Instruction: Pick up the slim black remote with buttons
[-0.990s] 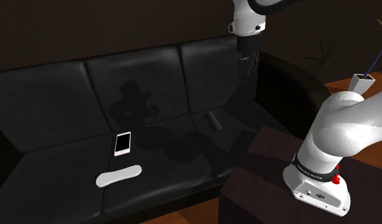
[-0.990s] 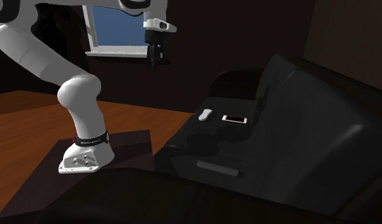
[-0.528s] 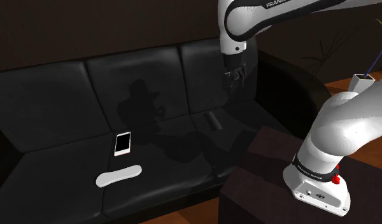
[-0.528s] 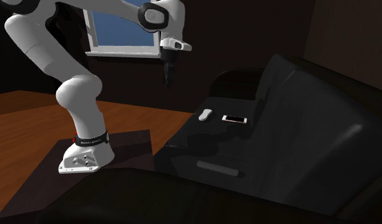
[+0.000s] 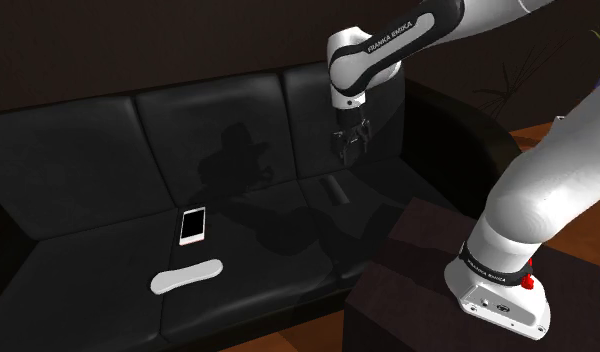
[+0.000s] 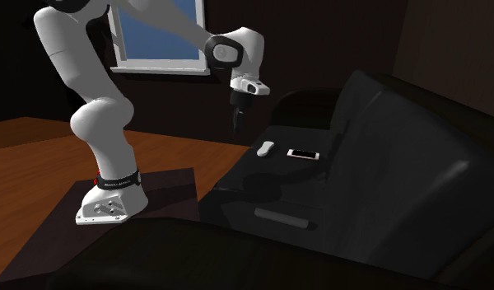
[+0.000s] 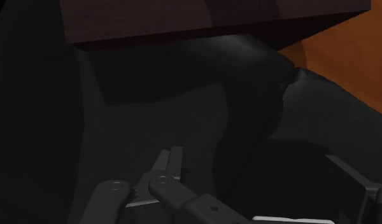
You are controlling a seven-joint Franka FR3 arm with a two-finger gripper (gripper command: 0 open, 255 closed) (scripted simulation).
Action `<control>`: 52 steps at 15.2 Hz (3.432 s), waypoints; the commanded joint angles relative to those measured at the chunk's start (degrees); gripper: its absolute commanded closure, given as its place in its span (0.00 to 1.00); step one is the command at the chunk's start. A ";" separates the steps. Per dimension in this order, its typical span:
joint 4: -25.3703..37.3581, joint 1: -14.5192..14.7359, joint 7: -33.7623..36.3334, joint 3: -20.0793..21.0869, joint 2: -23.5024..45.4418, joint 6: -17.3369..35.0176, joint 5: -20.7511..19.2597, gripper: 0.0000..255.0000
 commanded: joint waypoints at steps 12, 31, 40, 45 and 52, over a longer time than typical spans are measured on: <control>11.06 -3.89 4.84 -3.39 27.86 14.93 3.36 0.00; 26.57 -7.86 5.99 -4.48 53.56 23.51 8.89 0.00; 26.44 -7.81 6.07 -4.52 53.20 23.28 8.84 1.00; 25.79 -7.69 6.37 -4.75 50.85 21.60 8.56 1.00; 24.88 -7.44 7.10 -5.17 46.32 18.02 7.92 1.00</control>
